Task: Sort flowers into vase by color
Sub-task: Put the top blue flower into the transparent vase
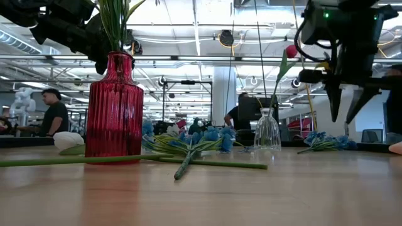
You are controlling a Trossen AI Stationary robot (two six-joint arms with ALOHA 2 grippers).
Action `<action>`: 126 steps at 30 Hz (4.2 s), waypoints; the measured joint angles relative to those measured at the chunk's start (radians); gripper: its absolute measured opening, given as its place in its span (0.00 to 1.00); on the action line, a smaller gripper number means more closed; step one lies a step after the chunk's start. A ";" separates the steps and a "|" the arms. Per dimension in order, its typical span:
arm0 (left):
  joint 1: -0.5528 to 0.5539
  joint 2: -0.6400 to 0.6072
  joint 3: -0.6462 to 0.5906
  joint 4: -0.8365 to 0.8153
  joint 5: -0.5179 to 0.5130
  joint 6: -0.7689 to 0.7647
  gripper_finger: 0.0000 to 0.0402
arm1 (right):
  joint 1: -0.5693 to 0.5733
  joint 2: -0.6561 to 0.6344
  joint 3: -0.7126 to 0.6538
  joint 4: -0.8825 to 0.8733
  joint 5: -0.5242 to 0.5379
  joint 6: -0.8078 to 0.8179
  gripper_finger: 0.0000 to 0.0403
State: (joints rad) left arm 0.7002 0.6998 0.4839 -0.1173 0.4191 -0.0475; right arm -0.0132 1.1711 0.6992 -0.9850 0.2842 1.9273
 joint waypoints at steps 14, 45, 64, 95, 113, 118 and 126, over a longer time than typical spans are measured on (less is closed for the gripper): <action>0.000 0.000 0.000 -0.005 -0.001 -0.047 0.30 | -0.311 0.018 -0.061 0.111 0.109 -0.144 0.62; 0.000 0.000 0.000 -0.094 -0.006 -0.051 0.30 | -0.326 0.251 -0.097 0.249 -0.016 -0.425 0.03; 0.000 0.000 0.000 -0.104 -0.004 -0.046 0.30 | 0.099 0.064 -0.096 0.348 -0.474 -0.494 0.03; 0.000 0.000 0.000 -0.103 -0.003 -0.051 0.30 | -0.104 0.025 -0.142 1.588 0.169 -1.793 0.00; 0.000 0.000 0.000 -0.099 -0.045 -0.052 0.30 | -0.411 0.016 -0.463 2.352 -0.022 -1.973 0.00; 0.000 0.000 0.000 -0.099 -0.054 -0.052 0.30 | -0.465 0.023 -0.463 2.310 -0.105 -1.952 0.00; 0.000 0.000 0.000 -0.089 -0.076 -0.052 0.30 | -0.471 0.125 -0.463 2.316 -0.126 -1.934 0.00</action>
State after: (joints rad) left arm 0.6998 0.6998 0.4843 -0.2060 0.3431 -0.0998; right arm -0.4843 1.2958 0.2363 1.3308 0.1581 -0.0069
